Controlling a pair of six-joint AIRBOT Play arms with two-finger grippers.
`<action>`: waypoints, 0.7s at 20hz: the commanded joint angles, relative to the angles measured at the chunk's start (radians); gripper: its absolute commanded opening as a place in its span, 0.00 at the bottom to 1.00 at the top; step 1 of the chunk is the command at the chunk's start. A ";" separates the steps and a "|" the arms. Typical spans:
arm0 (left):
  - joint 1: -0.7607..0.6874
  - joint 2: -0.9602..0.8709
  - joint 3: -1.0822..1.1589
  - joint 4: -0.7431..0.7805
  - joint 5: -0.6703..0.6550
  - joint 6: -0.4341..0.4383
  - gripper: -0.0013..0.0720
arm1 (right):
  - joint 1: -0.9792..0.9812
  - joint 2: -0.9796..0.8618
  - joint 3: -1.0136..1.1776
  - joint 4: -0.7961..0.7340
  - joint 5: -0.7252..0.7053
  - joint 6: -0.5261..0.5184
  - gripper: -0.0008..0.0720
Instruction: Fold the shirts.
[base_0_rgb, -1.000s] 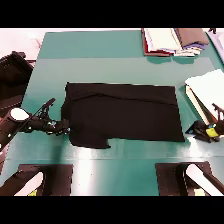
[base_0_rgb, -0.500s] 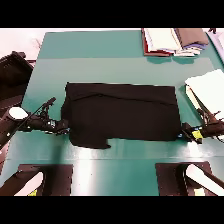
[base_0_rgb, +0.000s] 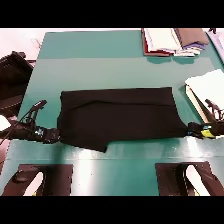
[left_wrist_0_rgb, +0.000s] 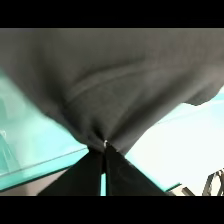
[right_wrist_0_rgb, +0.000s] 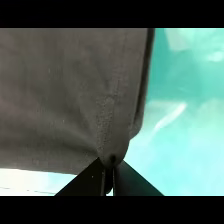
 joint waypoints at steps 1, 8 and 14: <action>0.000 0.031 0.050 0.016 0.032 -0.027 0.05 | 0.005 0.073 0.093 -0.031 0.046 0.033 0.04; 0.000 -0.321 0.299 0.099 0.327 0.035 0.05 | 0.202 -0.255 0.373 -0.033 -0.108 0.092 0.04; 0.000 -0.696 0.522 0.080 0.416 0.074 0.05 | 0.319 -0.611 0.652 -0.031 -0.126 0.130 0.04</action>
